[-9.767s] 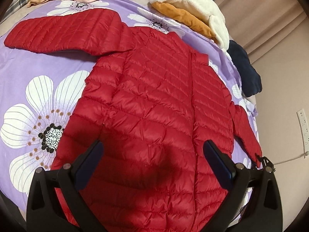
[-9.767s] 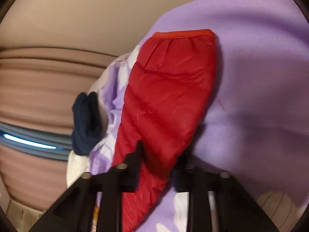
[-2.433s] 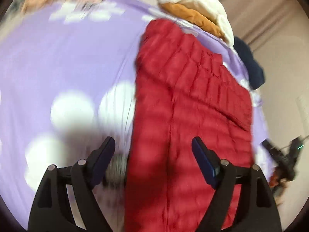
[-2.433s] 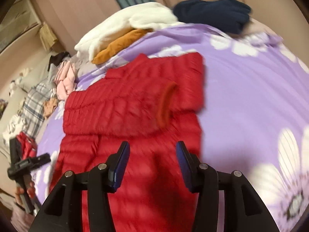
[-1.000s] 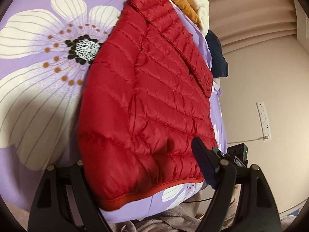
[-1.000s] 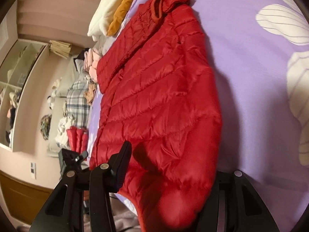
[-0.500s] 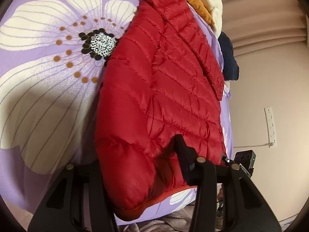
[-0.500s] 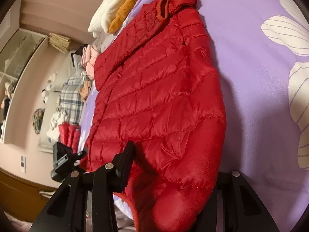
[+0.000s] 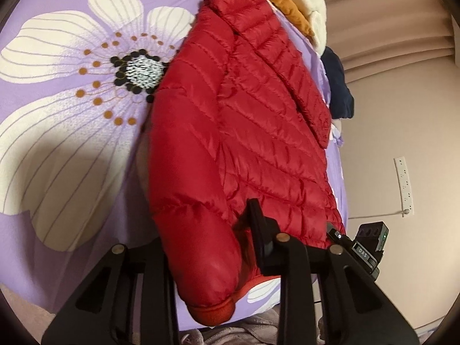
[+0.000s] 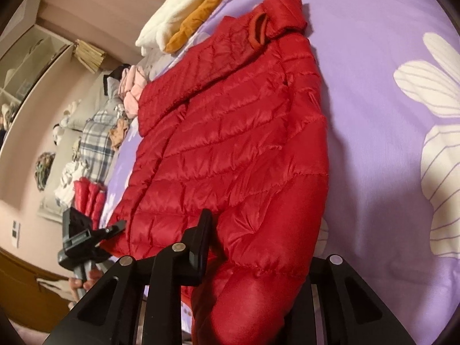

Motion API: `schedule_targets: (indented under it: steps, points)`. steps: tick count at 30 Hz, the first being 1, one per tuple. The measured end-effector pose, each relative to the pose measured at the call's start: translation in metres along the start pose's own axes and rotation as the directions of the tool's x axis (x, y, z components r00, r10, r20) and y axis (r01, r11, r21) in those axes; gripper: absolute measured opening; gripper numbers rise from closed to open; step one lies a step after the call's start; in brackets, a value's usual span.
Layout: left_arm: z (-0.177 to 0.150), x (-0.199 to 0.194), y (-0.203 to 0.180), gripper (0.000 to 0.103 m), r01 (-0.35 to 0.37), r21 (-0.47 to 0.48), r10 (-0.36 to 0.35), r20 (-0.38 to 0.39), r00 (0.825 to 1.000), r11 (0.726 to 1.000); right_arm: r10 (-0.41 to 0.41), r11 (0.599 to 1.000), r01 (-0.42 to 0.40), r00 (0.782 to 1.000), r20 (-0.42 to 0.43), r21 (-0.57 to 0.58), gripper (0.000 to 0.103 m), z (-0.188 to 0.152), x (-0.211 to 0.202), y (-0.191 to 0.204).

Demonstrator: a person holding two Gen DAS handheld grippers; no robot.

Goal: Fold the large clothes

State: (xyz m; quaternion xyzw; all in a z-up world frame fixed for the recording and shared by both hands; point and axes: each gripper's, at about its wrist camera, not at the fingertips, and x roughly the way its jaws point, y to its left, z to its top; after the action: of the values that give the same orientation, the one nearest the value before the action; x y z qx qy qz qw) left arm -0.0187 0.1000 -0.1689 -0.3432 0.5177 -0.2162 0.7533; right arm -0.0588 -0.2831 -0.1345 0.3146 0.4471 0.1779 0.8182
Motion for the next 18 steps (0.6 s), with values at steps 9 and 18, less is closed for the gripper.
schedule_targets:
  steps: [9, 18]
  points:
    - [-0.001, -0.003, -0.013, 0.023, 0.032, 0.042, -0.033, 0.022, 0.999, 0.999, 0.03, 0.999, -0.029, 0.999, 0.044, -0.024, 0.025, 0.002, -0.01, 0.016]
    - [0.002, -0.013, -0.025, 0.019, 0.029, 0.105, -0.036, 0.07, 0.997, 0.994, 0.038, 0.998, -0.035, 0.997, 0.06, -0.045, 0.024, 0.003, -0.011, 0.024]
